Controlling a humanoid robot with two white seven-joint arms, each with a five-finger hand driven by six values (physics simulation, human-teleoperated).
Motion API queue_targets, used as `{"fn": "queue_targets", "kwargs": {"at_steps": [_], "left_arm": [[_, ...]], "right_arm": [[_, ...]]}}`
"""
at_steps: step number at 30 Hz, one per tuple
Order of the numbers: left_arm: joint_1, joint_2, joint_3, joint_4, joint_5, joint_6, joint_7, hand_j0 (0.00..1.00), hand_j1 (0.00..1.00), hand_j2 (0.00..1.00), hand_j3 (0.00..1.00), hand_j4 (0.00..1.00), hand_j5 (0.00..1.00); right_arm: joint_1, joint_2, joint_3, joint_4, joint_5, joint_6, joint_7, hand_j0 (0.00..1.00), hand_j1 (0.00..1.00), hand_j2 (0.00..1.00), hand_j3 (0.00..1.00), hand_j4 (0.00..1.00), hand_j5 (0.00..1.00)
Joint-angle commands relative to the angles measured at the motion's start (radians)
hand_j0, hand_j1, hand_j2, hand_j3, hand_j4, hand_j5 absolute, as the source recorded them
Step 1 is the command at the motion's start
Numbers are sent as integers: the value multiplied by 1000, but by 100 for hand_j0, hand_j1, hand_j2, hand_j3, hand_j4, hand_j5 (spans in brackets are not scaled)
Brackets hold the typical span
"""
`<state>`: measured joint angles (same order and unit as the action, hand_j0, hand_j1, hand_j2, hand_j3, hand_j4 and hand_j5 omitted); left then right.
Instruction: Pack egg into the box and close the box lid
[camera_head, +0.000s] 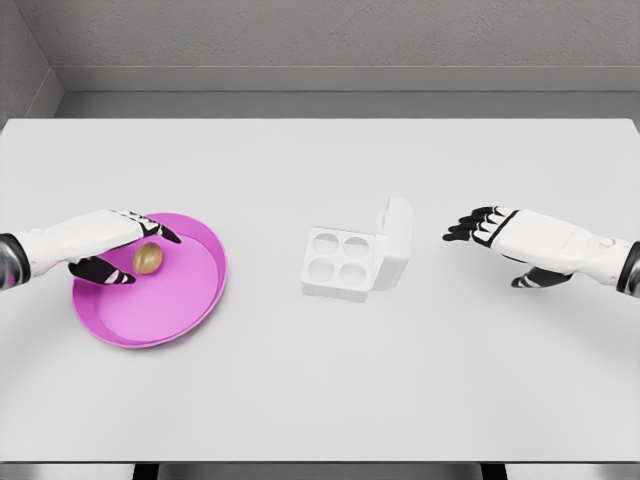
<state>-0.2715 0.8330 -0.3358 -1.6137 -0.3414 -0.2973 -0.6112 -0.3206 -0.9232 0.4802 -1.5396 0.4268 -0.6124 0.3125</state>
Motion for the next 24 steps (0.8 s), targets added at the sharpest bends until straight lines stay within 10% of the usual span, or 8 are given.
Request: {"fn": "queue_targets", "kwargs": {"at_steps": [1, 24], "left_arm": [[0, -5, 0, 3, -4, 1, 0, 81, 81, 81, 81, 81, 81], [-2, -26, 0, 31, -13, 4, 0, 79, 79, 79, 79, 79, 79]], "right_arm": [[0, 4, 1, -1, -6, 2, 0, 100, 100, 100, 100, 100, 100], [-11, 6, 6, 1, -8, 2, -1, 100, 100, 100, 100, 100, 100]]}}
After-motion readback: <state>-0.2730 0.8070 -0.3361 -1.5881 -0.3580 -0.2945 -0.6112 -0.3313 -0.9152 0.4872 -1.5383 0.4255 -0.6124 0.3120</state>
